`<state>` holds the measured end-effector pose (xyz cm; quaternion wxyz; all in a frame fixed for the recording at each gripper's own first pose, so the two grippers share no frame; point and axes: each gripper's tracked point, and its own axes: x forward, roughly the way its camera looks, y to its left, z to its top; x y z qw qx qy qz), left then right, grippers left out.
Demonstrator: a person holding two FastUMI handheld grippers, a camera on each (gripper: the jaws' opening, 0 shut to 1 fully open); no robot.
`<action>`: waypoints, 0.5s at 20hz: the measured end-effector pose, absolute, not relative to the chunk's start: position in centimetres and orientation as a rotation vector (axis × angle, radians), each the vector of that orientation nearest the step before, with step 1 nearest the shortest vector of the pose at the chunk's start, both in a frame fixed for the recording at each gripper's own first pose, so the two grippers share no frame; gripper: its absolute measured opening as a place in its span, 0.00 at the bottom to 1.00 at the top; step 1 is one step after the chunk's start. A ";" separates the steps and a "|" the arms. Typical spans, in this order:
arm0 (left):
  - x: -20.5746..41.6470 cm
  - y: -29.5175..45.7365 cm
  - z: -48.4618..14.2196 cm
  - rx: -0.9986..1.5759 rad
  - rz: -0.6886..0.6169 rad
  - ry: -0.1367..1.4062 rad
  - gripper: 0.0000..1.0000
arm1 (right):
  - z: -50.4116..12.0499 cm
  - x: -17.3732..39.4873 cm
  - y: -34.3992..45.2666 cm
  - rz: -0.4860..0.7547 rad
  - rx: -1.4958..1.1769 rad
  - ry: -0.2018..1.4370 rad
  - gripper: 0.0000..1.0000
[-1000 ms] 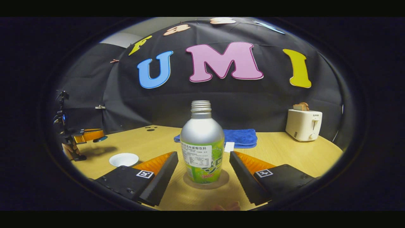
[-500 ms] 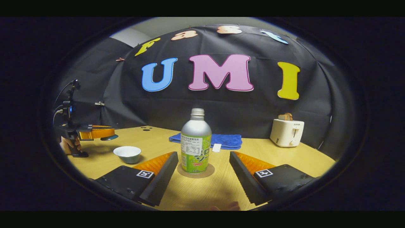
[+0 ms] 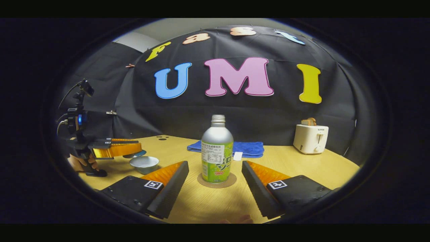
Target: Open the teacup lid with one hand, grasp the water bottle and pour water into the teacup with the other hand; after pouring, place the water bottle on the coaster and then close the teacup lid.
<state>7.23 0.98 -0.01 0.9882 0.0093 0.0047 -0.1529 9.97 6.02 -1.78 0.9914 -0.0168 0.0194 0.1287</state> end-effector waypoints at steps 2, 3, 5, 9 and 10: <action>7.4 0.7 -0.6 0.033 -0.305 0.040 0.32 | -1.8 10.1 5.8 0.253 -0.021 0.047 0.98; 7.7 0.7 -0.9 0.040 -0.299 0.061 0.32 | -1.8 10.1 5.7 0.248 -0.020 0.043 0.98; 8.0 0.1 -1.7 0.072 -0.304 0.108 0.32 | -1.5 10.2 5.1 0.227 -0.027 0.029 0.99; 8.0 -1.6 -1.8 0.098 -0.346 0.127 0.32 | -1.4 10.1 5.6 0.236 -0.049 0.017 0.98; 8.2 -1.5 -1.9 0.099 -0.336 0.136 0.32 | -1.2 10.0 5.8 0.237 -0.058 0.010 0.98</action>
